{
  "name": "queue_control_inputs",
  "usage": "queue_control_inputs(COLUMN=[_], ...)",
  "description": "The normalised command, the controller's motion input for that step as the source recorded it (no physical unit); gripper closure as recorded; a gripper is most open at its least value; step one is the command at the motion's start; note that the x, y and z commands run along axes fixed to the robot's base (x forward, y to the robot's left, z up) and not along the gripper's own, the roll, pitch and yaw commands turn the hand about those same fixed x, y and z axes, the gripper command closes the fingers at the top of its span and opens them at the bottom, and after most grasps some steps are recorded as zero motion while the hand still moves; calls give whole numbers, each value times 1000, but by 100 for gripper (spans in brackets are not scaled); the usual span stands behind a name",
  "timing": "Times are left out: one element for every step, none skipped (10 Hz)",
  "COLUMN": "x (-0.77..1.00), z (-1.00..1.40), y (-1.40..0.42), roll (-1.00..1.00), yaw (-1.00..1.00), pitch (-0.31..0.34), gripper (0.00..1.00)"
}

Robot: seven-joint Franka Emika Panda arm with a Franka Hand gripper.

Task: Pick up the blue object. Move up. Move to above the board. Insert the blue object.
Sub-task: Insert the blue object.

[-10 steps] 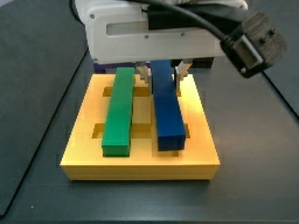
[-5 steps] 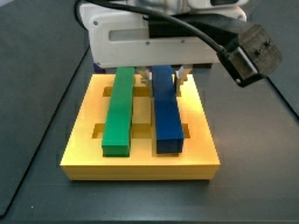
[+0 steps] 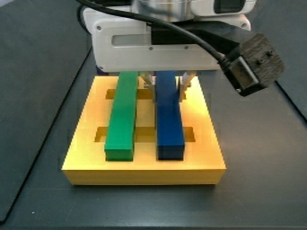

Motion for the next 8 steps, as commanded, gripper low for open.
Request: queue_control_inputs(x=[-134,-200,-140,-14,0,31,0,0], z=[-137,-149,-183,-291,-377,-451,-251,0], y=[0,6,0,3,0,0,0,0], roll=[0,-4,0,-14,0,47,0,0], yaw=[-74,-51,0,0,0,0,0,0], pitch=[-49,-67,-61,-56,-17,0,0,0], gripper=[100,100,100,100,100,100,100,100])
